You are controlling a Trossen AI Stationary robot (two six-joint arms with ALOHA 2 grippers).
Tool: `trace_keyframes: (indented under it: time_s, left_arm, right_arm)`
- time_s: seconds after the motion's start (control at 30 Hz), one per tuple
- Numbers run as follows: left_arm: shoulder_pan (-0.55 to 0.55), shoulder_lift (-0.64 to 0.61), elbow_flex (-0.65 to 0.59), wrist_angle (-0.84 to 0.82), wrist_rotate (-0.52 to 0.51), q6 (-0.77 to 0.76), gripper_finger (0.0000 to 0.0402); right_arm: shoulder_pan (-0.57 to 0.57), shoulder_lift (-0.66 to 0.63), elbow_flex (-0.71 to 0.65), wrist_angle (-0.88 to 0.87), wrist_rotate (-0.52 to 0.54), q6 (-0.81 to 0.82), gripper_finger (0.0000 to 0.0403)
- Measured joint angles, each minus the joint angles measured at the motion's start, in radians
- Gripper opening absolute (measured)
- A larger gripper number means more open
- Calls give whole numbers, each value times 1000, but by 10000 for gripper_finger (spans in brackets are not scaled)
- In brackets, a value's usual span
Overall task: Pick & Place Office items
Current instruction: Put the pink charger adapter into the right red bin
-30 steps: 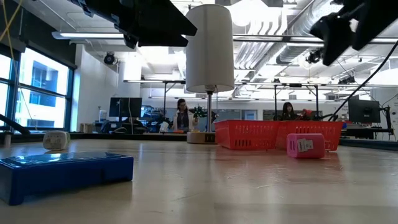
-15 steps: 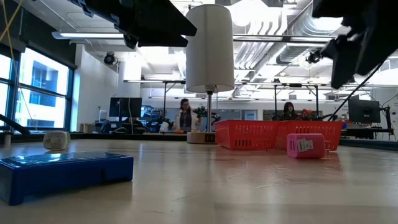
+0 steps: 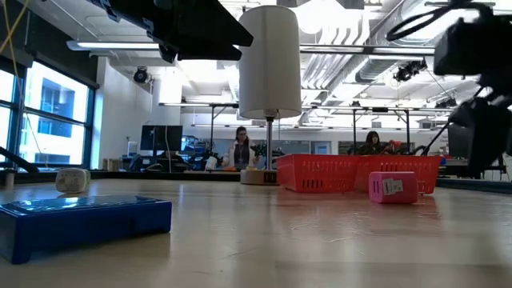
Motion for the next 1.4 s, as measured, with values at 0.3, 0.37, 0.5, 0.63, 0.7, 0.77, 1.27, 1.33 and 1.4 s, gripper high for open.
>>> trace_keyframes:
  time_s: [0.3, 0.37, 0.5, 0.63, 0.7, 0.77, 1.27, 1.33, 1.4]
  left_arm:
    - [0, 0, 0, 0, 0, 0, 227]
    - [0, 0, 0, 0, 0, 0, 227]
    - [0, 0, 0, 0, 0, 0, 227]
    - [0, 0, 0, 0, 1, 0, 227]
    - [0, 0, 0, 0, 2, 0, 227]
    - [0, 0, 0, 0, 12, 0, 227]
    - [0, 0, 0, 0, 104, 0, 227]
    - [0, 0, 0, 0, 104, 0, 227]
    - [0, 0, 0, 0, 105, 0, 227]
  right_arm:
    - [12, 4, -152, 135, 90, -6, 255]
    - [12, 14, -175, 144, 122, -9, 255]
    - [11, 45, -225, 216, 175, -67, 255]
    - [10, 84, -274, 367, 226, -192, 254]
    - [9, 94, -283, 413, 246, -233, 254]
    - [4, 97, -284, 433, 255, -262, 254]
    - [-141, 101, -288, 553, 197, -435, 254]
    - [-158, 101, -288, 558, 182, -449, 254]
    - [-171, 101, -288, 564, 164, -456, 254]
